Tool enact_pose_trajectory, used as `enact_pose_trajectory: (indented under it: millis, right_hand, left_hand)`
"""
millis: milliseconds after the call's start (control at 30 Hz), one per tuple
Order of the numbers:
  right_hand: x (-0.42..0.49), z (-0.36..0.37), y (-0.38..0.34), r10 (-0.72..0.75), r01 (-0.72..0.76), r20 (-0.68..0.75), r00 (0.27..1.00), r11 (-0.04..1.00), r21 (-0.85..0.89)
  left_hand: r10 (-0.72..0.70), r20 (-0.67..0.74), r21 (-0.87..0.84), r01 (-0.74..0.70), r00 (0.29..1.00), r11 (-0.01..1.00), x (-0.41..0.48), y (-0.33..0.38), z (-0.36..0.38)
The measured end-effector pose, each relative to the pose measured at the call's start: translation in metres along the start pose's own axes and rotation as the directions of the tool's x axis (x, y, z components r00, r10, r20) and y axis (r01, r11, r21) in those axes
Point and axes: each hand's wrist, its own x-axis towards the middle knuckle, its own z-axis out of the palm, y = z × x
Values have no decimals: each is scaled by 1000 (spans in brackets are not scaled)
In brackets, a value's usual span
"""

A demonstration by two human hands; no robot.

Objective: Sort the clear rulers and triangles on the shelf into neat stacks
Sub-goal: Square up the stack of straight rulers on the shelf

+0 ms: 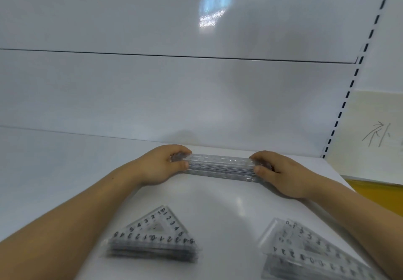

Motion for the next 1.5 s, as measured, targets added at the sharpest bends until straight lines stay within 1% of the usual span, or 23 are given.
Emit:
enact_pose_trajectory:
  millis: [67, 200, 267, 400, 500, 567, 667, 833, 933, 1067, 1267, 1400, 1500]
  right_hand:
    - [1, 2, 1, -11, 11, -11, 1000, 1000, 7]
    - [0, 1, 2, -4, 4, -17, 1000, 1000, -2]
    - [-1, -1, 2, 7, -7, -6, 1000, 999, -32]
    - [0, -1, 2, -2, 2, 1, 1000, 1000, -20]
    - [-2, -4, 2, 49, -49, 44, 998, 999, -13]
    - [-3, -6, 2, 79, -78, 65, 995, 997, -9]
    - [-3, -6, 1, 70, -69, 63, 996, 997, -24]
    - [-6, -4, -1, 65, -64, 43, 997, 997, -43]
    - [-4, -3, -3, 59, -57, 36, 998, 997, -48]
    - [-3, -6, -2, 93, -89, 40, 995, 993, -77]
    - [-3, -6, -11, 86, -81, 35, 996, 989, -122]
    - [-3, -5, -10, 81, -77, 32, 996, 992, -102]
    - [-5, -5, -9, 70, -69, 15, 997, 995, -72]
  left_hand:
    - [12, -6, -28, -12, 1000, 1000, 2, 1, 0]
    - [-9, 1, -69, 9, 1000, 998, 2, 0, -1]
    - [-18, 13, -62, 19, 1000, 998, 2, 0, -2]
    - [-6, 7, -14, 6, 1000, 1000, 3, -1, -2]
    - [-42, 50, -22, 43, 998, 999, 1, -2, -4]
    - [-61, 78, 42, 58, 995, 997, -1, -1, -7]
    - [-55, 55, 123, 48, 997, 991, -1, 2, -10]
    - [-82, 19, 89, 80, 996, 993, -1, 2, -9]
    - [-93, -5, 143, 93, 996, 985, 0, 6, -10]
    - [-135, -14, 233, 135, 991, 963, -4, 5, -13]
    - [-124, -32, 208, 127, 992, 970, -4, 3, -13]
    - [-133, -60, 137, 140, 989, 981, -4, -1, -13]
    - [-138, -55, 124, 143, 989, 982, -5, -1, -12]
